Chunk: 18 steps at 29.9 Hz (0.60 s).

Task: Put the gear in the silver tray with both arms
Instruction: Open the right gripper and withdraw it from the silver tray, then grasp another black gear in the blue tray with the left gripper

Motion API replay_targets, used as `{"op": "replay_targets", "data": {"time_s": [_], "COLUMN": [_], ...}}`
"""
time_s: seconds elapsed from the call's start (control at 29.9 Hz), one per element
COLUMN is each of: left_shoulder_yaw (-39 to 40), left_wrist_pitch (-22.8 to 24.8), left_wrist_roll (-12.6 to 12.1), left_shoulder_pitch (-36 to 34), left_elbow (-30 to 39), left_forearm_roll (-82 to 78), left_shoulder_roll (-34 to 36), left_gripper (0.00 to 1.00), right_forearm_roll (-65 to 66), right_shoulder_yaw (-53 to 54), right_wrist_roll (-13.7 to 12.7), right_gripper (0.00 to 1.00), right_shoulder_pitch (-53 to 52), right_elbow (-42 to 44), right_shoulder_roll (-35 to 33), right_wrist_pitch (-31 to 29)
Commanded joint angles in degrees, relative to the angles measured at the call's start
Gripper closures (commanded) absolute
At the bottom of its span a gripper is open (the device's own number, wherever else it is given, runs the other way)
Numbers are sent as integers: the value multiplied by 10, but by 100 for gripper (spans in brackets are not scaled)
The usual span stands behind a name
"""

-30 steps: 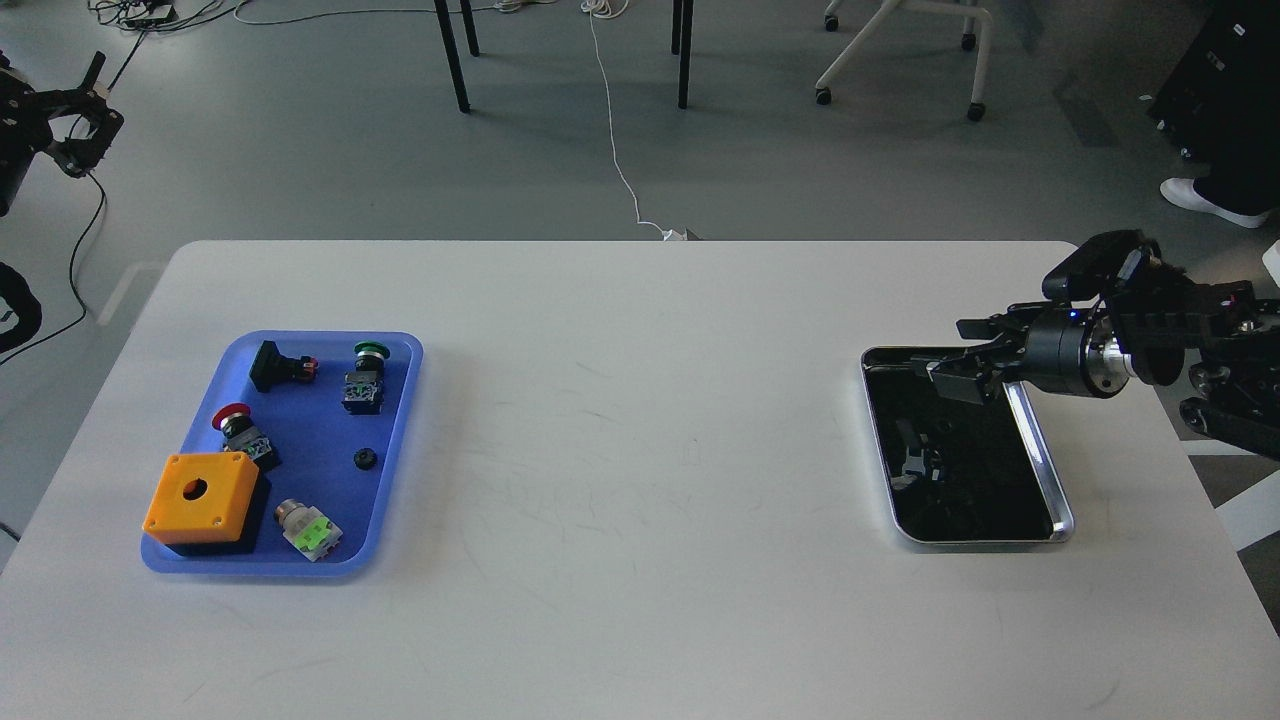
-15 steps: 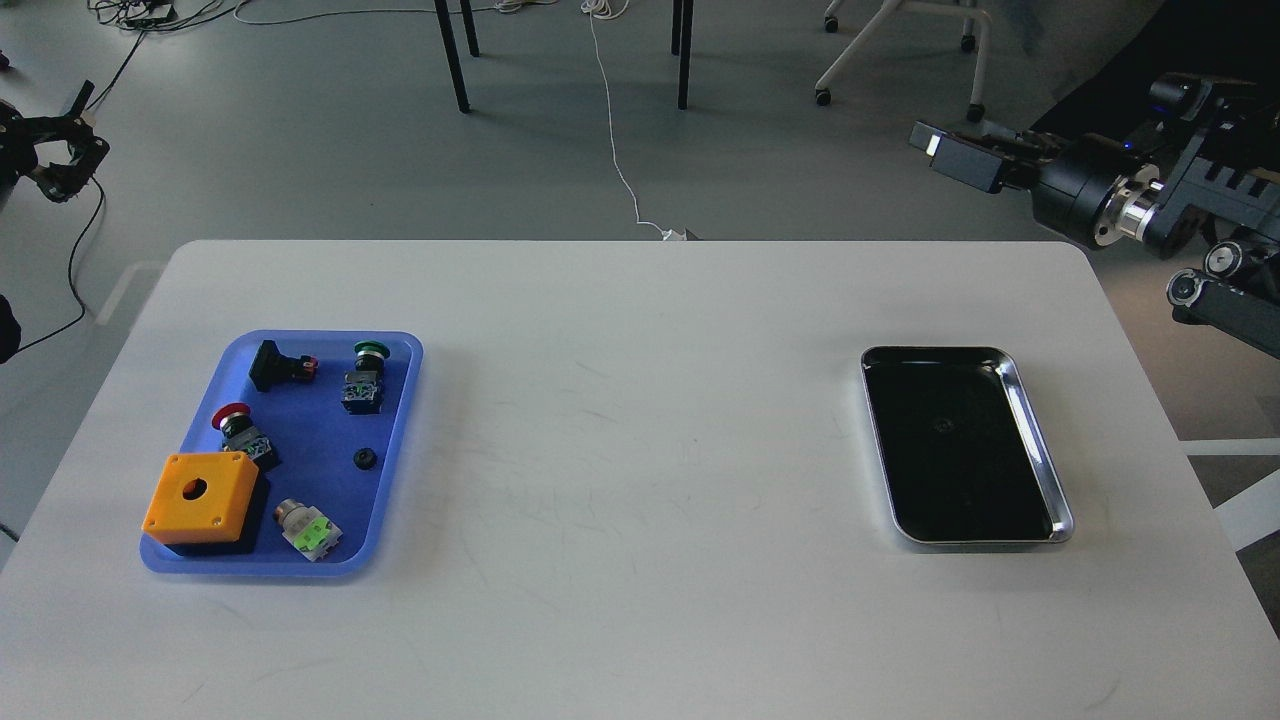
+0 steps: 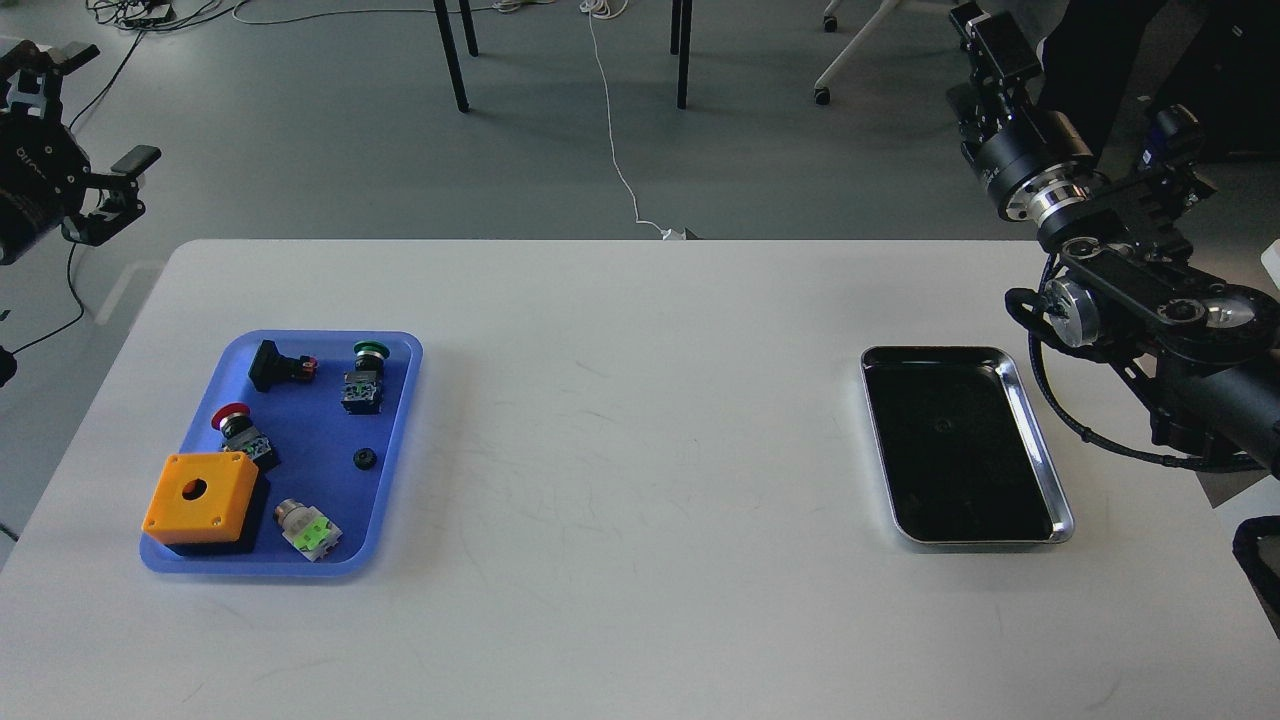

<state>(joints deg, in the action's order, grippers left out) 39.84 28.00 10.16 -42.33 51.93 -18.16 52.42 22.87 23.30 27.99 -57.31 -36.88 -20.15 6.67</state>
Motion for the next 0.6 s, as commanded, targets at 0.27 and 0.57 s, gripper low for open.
{"op": "replay_targets", "data": {"time_s": [0.27,0.57], "left_shoulder_yaw": [-5,-112], "left_wrist_pitch": [0,-67], "left_wrist_roll": [22,84], "left_shoulder_pitch": [8,22], "left_elbow": [237,247], "left_forearm_roll": [-327,-695], "left_shoulder_roll": [59,0], "left_gripper": [2,2], "right_forearm_roll": [-267,-319], "right_shoulder_yaw": [103,206], "right_wrist_roll": [0,0], "right_gripper": [0,0], "right_shoulder_pitch": [47,108], "right_elbow": [3,-30], "right_shoulder_roll": [-14,-12], "right_wrist_pitch": [-75,-131]}}
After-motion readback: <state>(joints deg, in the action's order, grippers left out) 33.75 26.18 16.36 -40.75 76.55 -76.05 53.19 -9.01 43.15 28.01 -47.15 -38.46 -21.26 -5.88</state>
